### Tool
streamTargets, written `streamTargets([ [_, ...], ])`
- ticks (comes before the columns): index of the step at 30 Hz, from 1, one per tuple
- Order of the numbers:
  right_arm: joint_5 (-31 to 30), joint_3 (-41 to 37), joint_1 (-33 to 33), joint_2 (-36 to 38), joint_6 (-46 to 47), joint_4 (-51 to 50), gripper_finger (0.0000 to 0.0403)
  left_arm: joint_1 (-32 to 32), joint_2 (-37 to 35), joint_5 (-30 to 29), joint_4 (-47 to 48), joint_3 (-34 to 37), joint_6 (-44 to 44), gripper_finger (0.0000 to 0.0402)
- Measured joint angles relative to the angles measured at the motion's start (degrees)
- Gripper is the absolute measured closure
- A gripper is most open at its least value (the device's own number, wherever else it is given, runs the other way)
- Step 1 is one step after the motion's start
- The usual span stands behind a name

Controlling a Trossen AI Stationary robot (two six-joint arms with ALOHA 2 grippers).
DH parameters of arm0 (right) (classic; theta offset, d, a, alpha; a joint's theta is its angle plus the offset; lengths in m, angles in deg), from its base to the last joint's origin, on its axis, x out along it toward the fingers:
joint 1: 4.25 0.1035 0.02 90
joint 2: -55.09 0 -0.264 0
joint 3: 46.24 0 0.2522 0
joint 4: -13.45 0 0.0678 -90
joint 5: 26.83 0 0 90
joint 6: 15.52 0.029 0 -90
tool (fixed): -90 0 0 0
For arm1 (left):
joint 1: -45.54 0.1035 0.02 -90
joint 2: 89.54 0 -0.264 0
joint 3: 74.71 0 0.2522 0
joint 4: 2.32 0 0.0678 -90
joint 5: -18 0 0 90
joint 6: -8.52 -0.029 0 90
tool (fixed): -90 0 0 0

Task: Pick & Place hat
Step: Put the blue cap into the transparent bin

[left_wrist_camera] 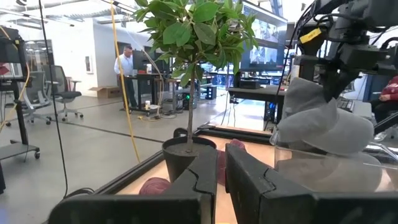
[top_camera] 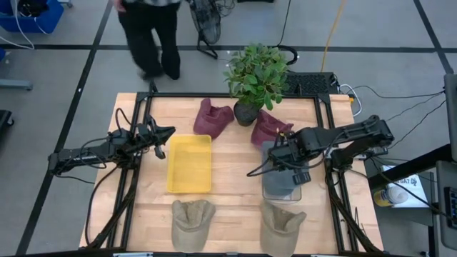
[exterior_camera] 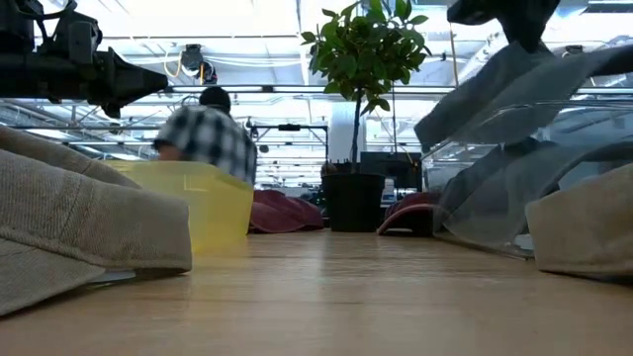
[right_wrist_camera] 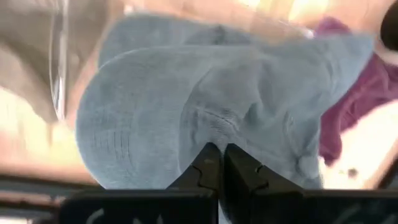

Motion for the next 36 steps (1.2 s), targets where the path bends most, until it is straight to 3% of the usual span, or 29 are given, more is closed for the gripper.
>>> streamTargets([
  [16, 4.5, -10.0, -0.1, -7.3, -0.1, 2.6, 0.0402, 0.0, 0.0, 0.0, 0.1, 0.0, 0.1, 0.0364],
  [26, 4.7, -10.7, 0.1, -8.5, -2.1, 6.0, 0.0403, 0.0, 0.0, 0.0, 0.1, 0.0, 0.0, 0.0364],
  [36, 5.2, -16.7, 0.7, -8.3, -5.8, 21.2, 0.0403, 0.0, 0.0, 0.0, 0.2, 0.0, 0.0, 0.0364],
])
